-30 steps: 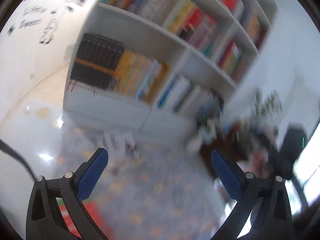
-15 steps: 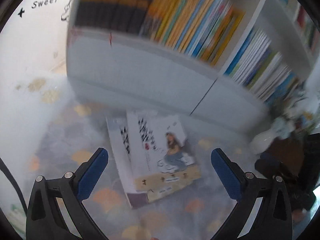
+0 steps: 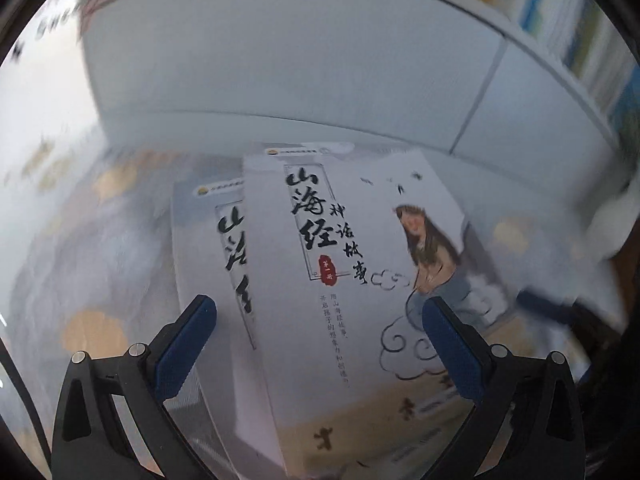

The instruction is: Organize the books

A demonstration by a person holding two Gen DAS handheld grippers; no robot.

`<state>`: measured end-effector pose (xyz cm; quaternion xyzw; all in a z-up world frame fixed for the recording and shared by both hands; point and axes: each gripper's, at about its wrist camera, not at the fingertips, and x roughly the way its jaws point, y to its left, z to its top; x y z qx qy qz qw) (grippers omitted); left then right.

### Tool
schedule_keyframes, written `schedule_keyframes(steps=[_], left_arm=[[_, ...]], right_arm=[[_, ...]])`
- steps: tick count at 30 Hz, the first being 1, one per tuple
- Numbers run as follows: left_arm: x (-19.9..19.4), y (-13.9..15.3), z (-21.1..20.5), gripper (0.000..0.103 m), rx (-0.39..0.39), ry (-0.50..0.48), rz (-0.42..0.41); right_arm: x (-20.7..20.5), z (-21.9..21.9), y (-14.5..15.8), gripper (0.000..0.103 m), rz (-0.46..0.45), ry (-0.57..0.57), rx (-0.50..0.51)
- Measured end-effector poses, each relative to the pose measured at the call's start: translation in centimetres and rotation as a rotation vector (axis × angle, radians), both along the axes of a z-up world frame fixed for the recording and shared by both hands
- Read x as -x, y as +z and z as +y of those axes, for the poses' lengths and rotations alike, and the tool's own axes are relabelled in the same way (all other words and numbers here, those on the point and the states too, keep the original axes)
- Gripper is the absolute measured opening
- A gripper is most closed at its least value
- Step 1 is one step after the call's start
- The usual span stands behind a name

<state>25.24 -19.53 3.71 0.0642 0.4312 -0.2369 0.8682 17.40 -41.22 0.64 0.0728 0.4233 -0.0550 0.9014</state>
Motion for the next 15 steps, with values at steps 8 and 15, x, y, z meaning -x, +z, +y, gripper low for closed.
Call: schedule_keyframes(steps=[8, 15], left_arm=[[0.7, 0.0, -0.9, 0.103, -0.049, 0.028, -0.055], [1.3, 0.0, -1.8, 0.102, -0.038, 0.015, -0.048]], right_arm=[[-1.1, 1.4, -0.7, 0.103, 0.027, 0.041, 0.117], [-1.3, 1.6, -0.9, 0.103, 0.031, 0.042, 0.134]])
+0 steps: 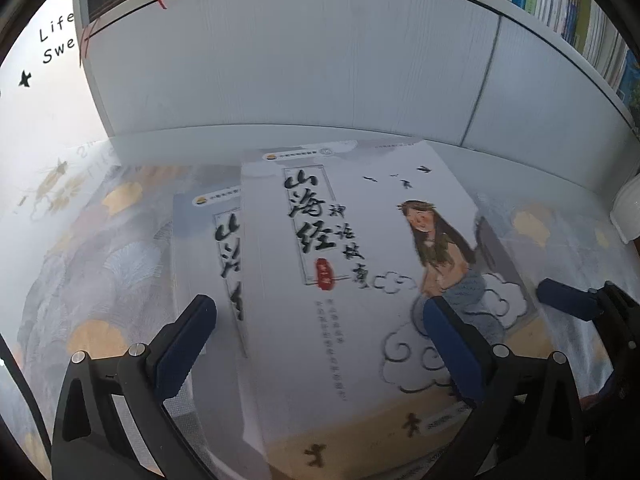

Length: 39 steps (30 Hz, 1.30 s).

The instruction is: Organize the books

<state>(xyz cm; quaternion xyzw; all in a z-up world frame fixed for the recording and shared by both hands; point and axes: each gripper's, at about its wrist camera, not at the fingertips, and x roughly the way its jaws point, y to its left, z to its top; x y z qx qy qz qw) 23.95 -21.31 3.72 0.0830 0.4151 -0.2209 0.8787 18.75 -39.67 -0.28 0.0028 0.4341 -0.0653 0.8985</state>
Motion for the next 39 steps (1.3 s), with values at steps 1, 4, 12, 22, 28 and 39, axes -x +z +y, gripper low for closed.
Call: schedule_keyframes(steps=[1, 4, 12, 22, 28, 39], left_arm=[[0.2, 0.0, -0.3, 0.102, 0.034, -0.036, 0.006], [1.2, 1.0, -0.3, 0.102, 0.09, -0.07, 0.005], [5.4, 6.1, -0.8, 0.101, 0.206, -0.27, 0.019], [5.7, 3.5, 0.1, 0.101, 0.051, -0.241, 0.119], [3.4, 5.0, 5.3, 0.102, 0.198, -0.107, 0.121], [0.6, 2.2, 4.0, 0.102, 0.125, -0.114, 0.181]], right_arm=[[0.0, 0.1, 0.0, 0.103, -0.001, -0.002, 0.0], [0.1, 1.0, 0.3, 0.103, -0.028, 0.086, -0.068], [4.4, 2.9, 4.5, 0.103, -0.223, 0.207, -0.024], [5.8, 4.2, 2.8, 0.099, -0.088, 0.223, -0.159], [5.9, 1.0, 0.2, 0.1, -0.068, 0.138, -0.419], [3.9, 0.7, -0.1, 0.103, -0.075, 0.126, -0.433]])
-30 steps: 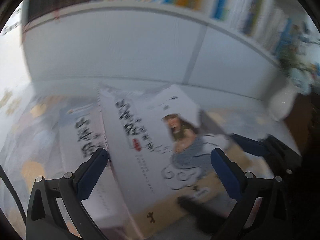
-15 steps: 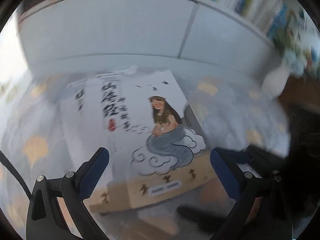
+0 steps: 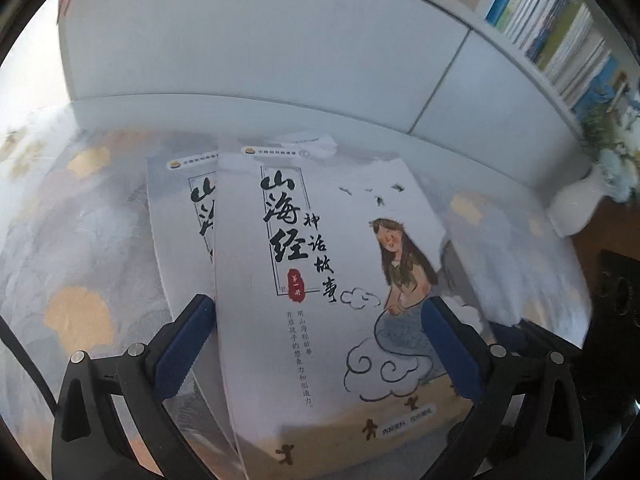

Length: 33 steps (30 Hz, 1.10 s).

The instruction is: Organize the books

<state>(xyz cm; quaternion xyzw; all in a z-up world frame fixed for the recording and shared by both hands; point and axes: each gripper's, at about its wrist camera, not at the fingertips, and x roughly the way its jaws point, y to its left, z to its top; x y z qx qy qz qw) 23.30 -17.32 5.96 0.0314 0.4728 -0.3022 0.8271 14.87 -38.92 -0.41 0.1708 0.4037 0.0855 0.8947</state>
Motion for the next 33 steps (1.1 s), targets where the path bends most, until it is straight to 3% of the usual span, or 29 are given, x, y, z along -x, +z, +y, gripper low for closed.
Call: schedule_keyframes(steps=[2, 4, 7, 9, 13, 17, 21, 24, 25, 31, 33], left_arm=[[0.3, -0.1, 0.1, 0.101, 0.027, -0.008, 0.009], [0.6, 0.1, 0.9, 0.101, 0.103, -0.009, 0.08], [2.1, 0.4, 1.4, 0.101, 0.148, -0.063, 0.144], [3.3, 0.3, 1.2, 0.1, 0.131, -0.098, 0.141], [4.2, 0.4, 1.4, 0.099, 0.135, -0.083, 0.15], [4.1, 1.4, 2.6, 0.091, 0.211, -0.067, 0.224], [6.3, 6.0, 2.8, 0.093, 0.313, -0.164, 0.194], [8.7, 10.4, 3.3, 0.094, 0.3, -0.216, 0.029], [9.1, 11.2, 3.7, 0.093, 0.293, -0.212, 0.009], [11.2, 13.8, 9.7, 0.094, 0.257, -0.103, 0.043], [12.7, 14.4, 10.8, 0.095, 0.245, -0.079, 0.038]], right_arm=[[-0.1, -0.3, 0.1, 0.103, -0.009, -0.007, -0.002], [0.1, -1.2, 0.2, 0.103, 0.005, -0.026, -0.076], [0.9, -2.0, 0.4, 0.086, 0.0, -0.037, -0.122], [1.5, -2.2, 0.3, 0.059, 0.008, -0.05, -0.078], [3.2, -2.5, 0.5, 0.048, -0.004, -0.078, -0.081], [4.1, -1.0, 2.0, 0.036, -0.049, -0.084, -0.039], [5.2, 0.1, 3.7, 0.033, -0.099, -0.043, -0.138], [5.1, 3.9, 5.5, 0.029, -0.131, 0.057, -0.091], [5.3, 5.1, 6.2, 0.029, -0.143, 0.067, -0.093], [7.3, 7.4, 6.7, 0.029, -0.195, -0.031, -0.4], [8.2, 8.3, 6.5, 0.023, -0.213, -0.043, -0.513]])
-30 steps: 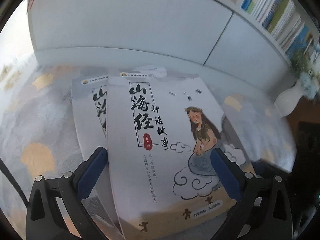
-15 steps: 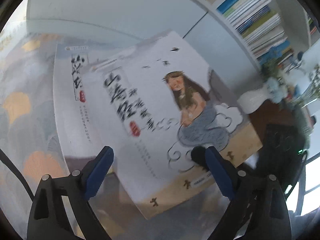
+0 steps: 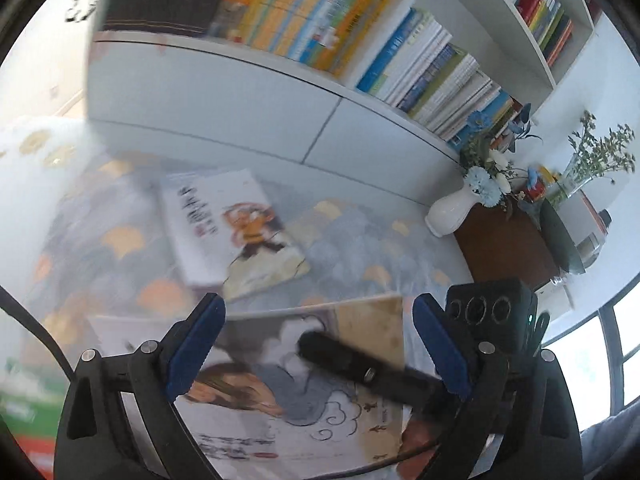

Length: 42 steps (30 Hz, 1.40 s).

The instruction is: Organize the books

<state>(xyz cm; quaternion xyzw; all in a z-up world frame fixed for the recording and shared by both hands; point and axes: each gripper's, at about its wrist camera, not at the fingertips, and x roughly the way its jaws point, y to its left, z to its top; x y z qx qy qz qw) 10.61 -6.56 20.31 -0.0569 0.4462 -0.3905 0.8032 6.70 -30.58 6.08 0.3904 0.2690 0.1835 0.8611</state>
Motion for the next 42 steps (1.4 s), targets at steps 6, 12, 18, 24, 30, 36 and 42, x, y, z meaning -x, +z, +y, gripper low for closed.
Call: schedule_keyframes(steps=[6, 12, 18, 24, 30, 36, 42], left_arm=[[5.5, -0.1, 5.3, 0.096, -0.041, 0.076, 0.046], [11.0, -0.9, 10.1, 0.097, -0.027, 0.129, 0.108], [16.0, -3.9, 10.1, 0.097, -0.103, 0.076, 0.129], [19.7, -10.2, 8.3, 0.097, -0.173, 0.062, 0.218], [21.1, -13.8, 8.3, 0.097, -0.221, 0.053, 0.294], [20.6, -15.3, 11.1, 0.097, -0.282, 0.187, 0.34], [19.4, -18.1, 13.1, 0.099, -0.228, 0.234, 0.494]], right_arm=[[3.1, 4.5, 2.3, 0.006, -0.027, 0.006, 0.103], [8.4, 4.8, 2.9, 0.006, 0.053, -0.054, 0.178], [16.3, 6.8, 1.8, 0.006, 0.197, -0.083, 0.307], [22.5, 10.0, -2.8, 0.007, 0.424, -0.026, 0.396], [23.9, 8.3, -7.3, 0.018, 0.701, -0.036, 0.49], [22.8, 9.0, -6.7, 0.051, 0.623, 0.07, 0.517], [21.8, 10.3, -7.8, 0.057, 0.62, 0.132, 0.599]])
